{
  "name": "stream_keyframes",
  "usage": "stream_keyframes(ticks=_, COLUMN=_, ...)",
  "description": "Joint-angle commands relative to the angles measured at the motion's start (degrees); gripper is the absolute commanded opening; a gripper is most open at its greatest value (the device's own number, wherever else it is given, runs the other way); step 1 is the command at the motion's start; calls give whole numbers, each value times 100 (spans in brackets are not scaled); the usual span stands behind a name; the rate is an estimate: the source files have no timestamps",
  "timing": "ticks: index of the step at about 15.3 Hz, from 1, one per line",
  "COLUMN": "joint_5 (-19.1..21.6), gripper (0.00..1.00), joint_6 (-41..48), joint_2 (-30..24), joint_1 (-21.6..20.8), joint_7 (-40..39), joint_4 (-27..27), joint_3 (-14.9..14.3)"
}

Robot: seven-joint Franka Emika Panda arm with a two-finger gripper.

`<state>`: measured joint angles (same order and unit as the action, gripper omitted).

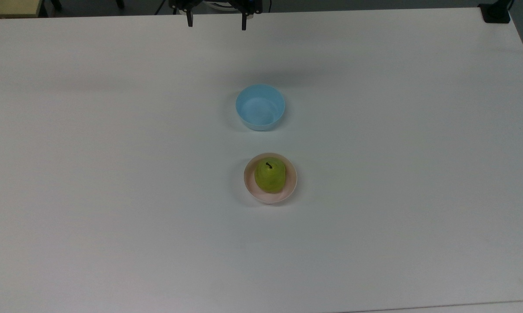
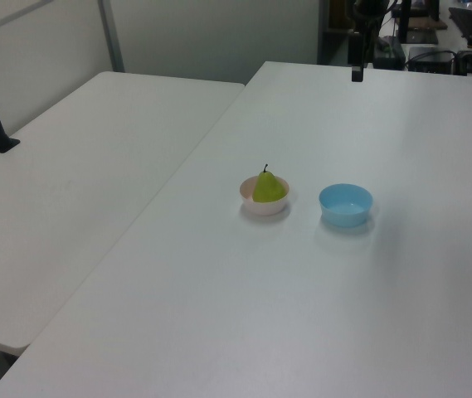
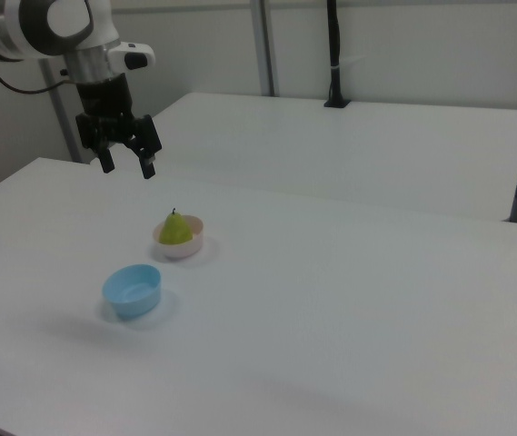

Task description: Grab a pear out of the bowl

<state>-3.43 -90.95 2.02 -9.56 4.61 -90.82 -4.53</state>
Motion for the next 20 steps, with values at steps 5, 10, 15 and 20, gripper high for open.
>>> stream_keyframes(ticks=5, joint_5=106, gripper=100, joint_6=-98, joint_2=-106, joint_1=-11, joint_7=-127, joint_4=-102, joint_3=-21)
stream_keyframes(ticks=10, joint_5=106, gripper=100, joint_6=-194, joint_2=-62, joint_1=-20, joint_7=-127, joint_4=-102, joint_3=-21)
stream_keyframes(ticks=15, joint_5=246, gripper=100, joint_6=-704, joint_2=140, joint_1=-37, joint_7=-153, joint_4=-102, joint_3=-12)
stream_keyframes(ticks=20, joint_5=325, gripper=100, joint_6=-1196, joint_2=465, joint_1=-90, joint_7=-153, joint_4=-85, joint_3=5)
